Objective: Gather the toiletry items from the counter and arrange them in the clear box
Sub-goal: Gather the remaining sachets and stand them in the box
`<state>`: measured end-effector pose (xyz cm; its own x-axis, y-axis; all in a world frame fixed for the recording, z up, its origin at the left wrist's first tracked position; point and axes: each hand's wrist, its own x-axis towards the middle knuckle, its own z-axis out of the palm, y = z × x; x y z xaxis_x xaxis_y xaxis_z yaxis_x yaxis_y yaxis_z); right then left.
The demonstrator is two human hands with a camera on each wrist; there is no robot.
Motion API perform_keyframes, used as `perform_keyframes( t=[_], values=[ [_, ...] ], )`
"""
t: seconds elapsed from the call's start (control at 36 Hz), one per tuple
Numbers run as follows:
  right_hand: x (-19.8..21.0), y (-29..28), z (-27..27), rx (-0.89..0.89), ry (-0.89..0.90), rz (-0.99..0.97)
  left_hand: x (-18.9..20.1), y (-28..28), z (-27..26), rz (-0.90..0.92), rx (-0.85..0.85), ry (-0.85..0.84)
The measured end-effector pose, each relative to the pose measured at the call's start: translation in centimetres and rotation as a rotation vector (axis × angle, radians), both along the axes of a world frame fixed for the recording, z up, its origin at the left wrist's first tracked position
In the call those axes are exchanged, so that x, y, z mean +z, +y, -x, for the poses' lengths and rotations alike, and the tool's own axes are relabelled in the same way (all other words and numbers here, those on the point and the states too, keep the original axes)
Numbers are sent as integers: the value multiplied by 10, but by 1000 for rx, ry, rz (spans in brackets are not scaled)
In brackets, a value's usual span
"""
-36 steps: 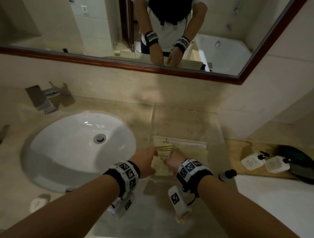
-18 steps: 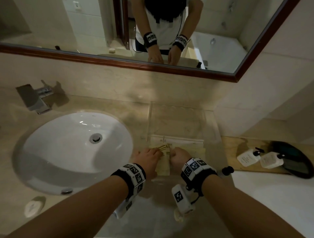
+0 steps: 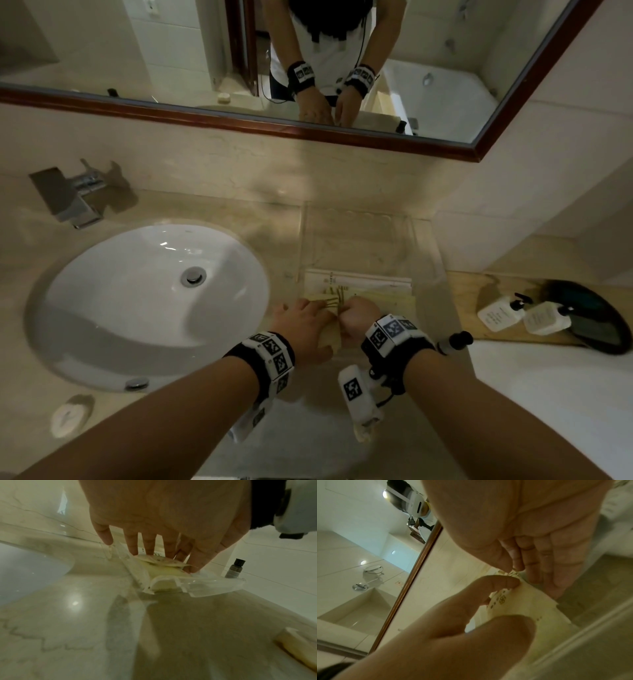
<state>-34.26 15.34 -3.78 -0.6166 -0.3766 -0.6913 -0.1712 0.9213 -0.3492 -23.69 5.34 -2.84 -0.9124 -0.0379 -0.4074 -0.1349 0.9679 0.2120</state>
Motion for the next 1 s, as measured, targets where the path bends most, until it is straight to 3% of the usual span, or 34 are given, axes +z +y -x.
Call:
perform_keyframes(
  t=[0.28,0.47,0.67,1.0],
  values=[
    [12,8,-7,51,-22,46,-3,-2,1,-3,42,31],
    [9,8,-9,-15,-4,34,-1,-3,0,27,2,50],
    [9,6,-15,77,33,-92,0,0,0,53,23,51],
    [34,43,-19,233,119,-46,12,20,-8,29,-20,111]
  ],
)
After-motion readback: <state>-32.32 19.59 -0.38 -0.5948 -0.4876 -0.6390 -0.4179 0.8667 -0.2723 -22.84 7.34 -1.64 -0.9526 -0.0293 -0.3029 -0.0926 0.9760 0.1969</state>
